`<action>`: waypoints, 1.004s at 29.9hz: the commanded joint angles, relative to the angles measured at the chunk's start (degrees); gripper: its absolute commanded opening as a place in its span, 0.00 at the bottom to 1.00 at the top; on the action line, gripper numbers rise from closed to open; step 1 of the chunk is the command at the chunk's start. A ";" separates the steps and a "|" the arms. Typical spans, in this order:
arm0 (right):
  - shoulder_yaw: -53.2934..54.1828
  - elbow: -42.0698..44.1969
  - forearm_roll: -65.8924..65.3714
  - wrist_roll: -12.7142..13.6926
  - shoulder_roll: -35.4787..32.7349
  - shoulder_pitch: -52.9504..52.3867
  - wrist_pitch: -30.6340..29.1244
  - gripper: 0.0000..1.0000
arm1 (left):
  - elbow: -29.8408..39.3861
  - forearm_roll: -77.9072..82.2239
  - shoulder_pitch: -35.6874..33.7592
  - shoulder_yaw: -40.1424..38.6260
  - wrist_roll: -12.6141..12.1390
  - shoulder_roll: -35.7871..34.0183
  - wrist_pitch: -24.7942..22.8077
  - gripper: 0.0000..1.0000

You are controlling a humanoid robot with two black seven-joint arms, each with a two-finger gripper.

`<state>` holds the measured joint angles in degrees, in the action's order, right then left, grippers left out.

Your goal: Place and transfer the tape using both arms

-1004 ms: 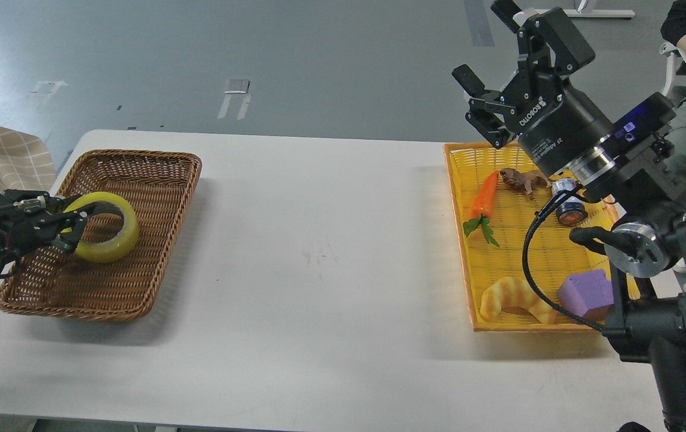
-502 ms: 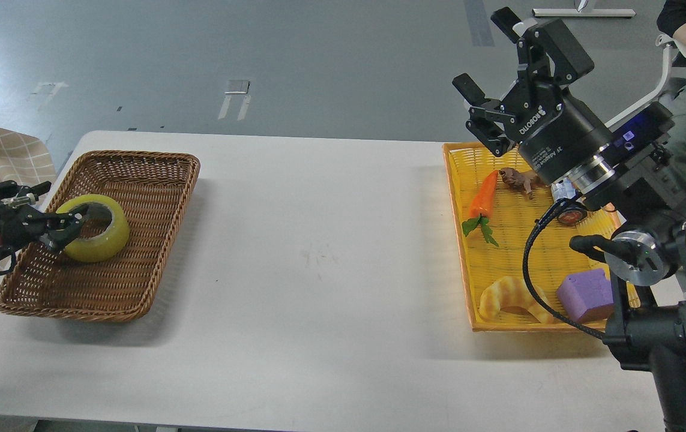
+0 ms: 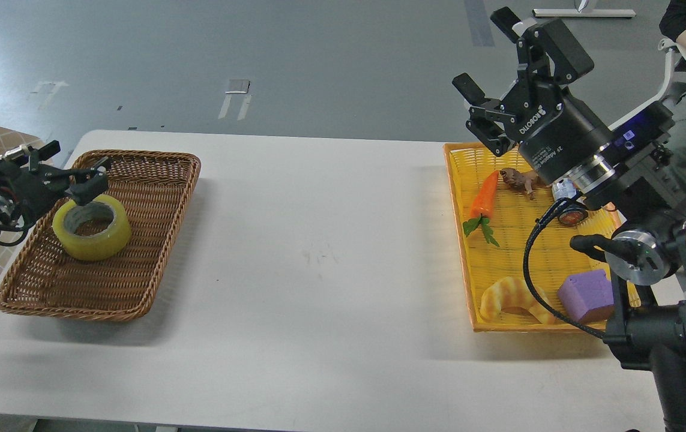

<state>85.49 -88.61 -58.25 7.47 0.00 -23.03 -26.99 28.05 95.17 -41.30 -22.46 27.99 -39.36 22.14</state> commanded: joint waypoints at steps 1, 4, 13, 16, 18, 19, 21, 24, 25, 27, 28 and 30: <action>0.03 0.02 -0.11 0.00 0.00 0.00 0.19 1.00 | -0.01 -7.70 -3.51 -0.04 0.01 4.45 -0.08 0.98; 0.03 0.19 -0.37 0.00 0.00 -0.26 0.28 1.00 | 0.86 -14.21 -6.50 -0.04 0.01 9.90 -0.34 0.98; 0.03 0.81 -2.30 0.09 0.00 -1.14 0.36 1.00 | 14.37 -29.49 -10.11 -0.47 0.01 15.80 -1.74 0.98; 0.12 0.81 -2.75 0.09 0.00 -1.58 0.63 1.00 | 23.07 -36.69 -11.25 -0.91 0.01 15.72 -2.72 0.98; 0.12 0.81 -2.75 0.09 0.00 -1.58 0.72 1.00 | 26.53 -40.76 -12.13 -0.91 0.01 15.63 -2.80 0.98; 0.12 0.81 -2.75 0.09 0.00 -1.58 0.72 1.00 | 29.06 -44.77 -12.83 -0.91 0.01 15.63 -2.80 0.98; 0.12 0.90 -2.75 0.09 0.00 -1.76 0.72 1.00 | 32.23 -50.68 -14.24 -1.18 0.01 15.80 -2.80 0.98; 0.12 1.25 -2.84 0.09 0.00 -2.11 0.72 1.00 | 35.15 -55.70 -14.77 -3.20 0.01 16.94 -2.89 0.98; 0.03 1.86 -2.84 0.09 0.00 -2.98 0.72 1.00 | 36.02 -56.57 -14.34 -5.03 0.01 17.90 -2.89 0.98; -0.06 3.35 -2.92 0.09 0.00 -4.30 0.80 1.00 | 37.68 -56.93 -13.28 -6.71 0.01 18.26 -2.89 0.98; -0.06 4.49 -2.92 0.09 0.00 -5.35 1.15 1.00 | 39.26 -57.02 -11.80 -7.24 0.01 18.18 -2.89 0.98; -0.06 6.34 -2.92 0.09 0.00 -7.46 1.85 1.00 | 41.72 -57.11 -10.12 -7.68 0.01 18.18 -2.89 0.98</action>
<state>85.46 -84.87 -61.16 7.56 0.00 -27.69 -25.97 66.45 38.35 -53.78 -29.03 28.01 -21.29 19.25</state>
